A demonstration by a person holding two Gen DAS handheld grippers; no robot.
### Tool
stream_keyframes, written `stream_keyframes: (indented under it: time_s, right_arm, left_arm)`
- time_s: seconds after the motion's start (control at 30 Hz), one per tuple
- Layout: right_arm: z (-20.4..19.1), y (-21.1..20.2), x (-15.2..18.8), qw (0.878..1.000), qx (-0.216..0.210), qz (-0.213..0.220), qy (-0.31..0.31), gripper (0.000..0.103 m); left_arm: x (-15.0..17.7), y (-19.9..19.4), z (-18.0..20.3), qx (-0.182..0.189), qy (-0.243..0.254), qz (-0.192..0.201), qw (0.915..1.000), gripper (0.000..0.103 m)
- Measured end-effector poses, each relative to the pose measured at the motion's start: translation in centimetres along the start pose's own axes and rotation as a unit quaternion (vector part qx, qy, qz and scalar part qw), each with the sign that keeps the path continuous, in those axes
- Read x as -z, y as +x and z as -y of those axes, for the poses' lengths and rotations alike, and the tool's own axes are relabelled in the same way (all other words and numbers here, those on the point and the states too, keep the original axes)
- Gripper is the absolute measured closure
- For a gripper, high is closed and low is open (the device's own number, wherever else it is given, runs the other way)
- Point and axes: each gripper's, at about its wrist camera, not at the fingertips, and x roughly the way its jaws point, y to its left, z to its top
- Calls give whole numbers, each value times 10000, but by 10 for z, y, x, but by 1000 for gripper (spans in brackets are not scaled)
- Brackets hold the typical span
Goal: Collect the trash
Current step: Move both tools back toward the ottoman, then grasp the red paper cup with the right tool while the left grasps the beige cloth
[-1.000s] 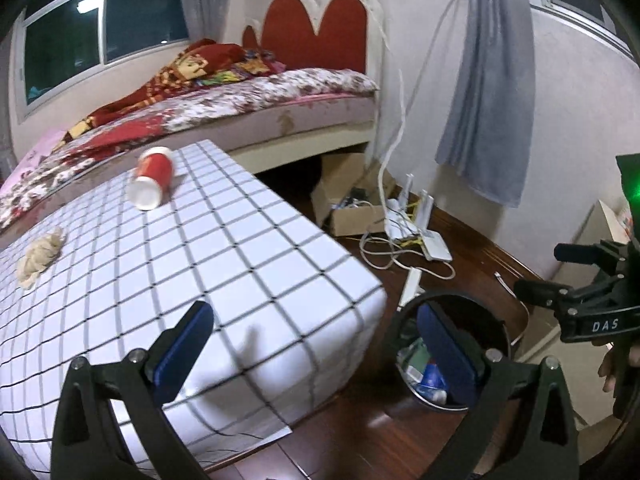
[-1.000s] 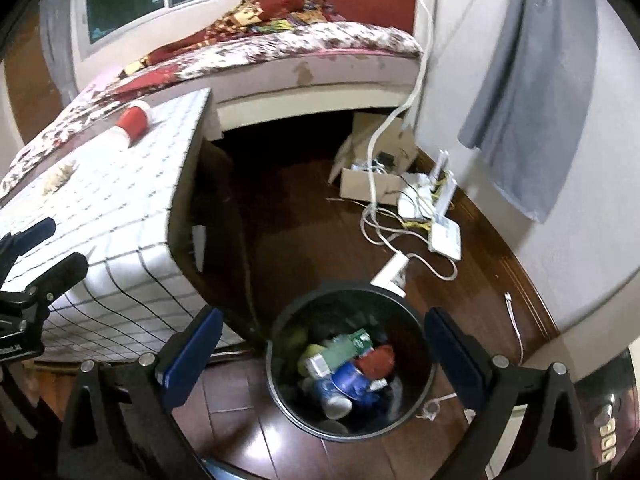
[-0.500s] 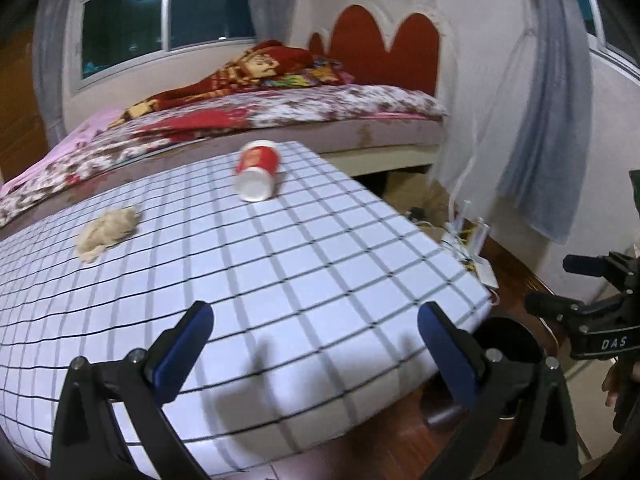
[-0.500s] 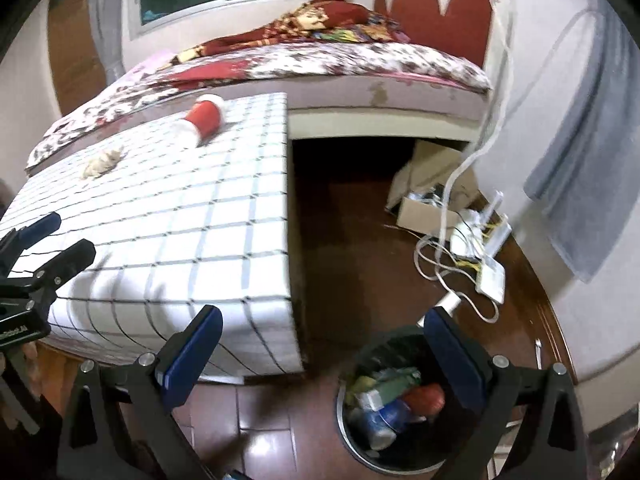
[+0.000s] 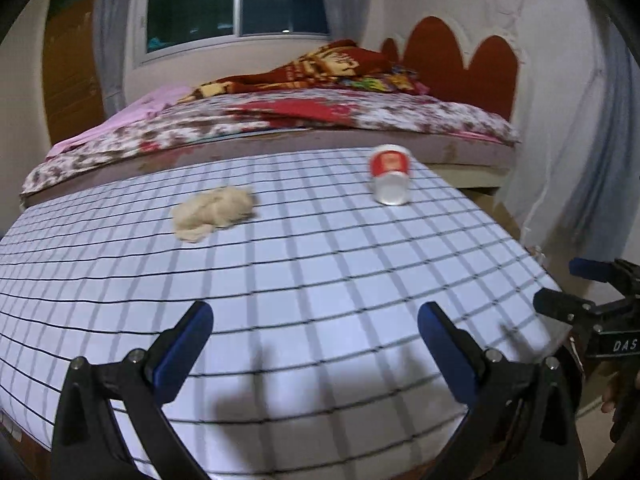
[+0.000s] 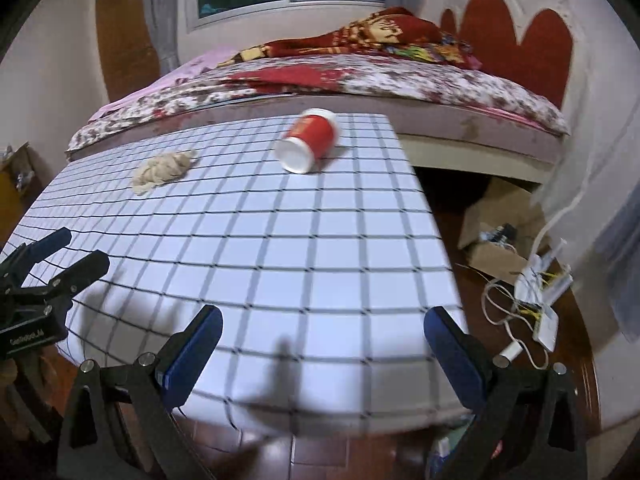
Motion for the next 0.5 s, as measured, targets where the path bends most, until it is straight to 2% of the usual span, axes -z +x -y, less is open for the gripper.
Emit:
stream_keyframes:
  time_s: [0.1,0.17,0.23,0.27,0.5]
  right_arm:
    - [-14,11,-14,9999,-93,136,31,1]
    - [-20,25,-27,9995,-297,-14,55,1]
    - [-26,38,-39,9999,-81,-118,23,1]
    - [-27,46,-47,10000,-3,-33,26,1]
    - [-23,109,-108,9991,33,-47,432,1]
  left_arm:
    - [-7,8,-22,-84,-57,-58,9999,0]
    - [-13,16,-37,-130,-55,-120,9998,0]
    - [-23,27,-49,-302,38,-57,9995,0]
    - [-28,32,-54,-351,54,-41,9994,0]
    - [-67,95,-87,-544,-55,-174,9984,1]
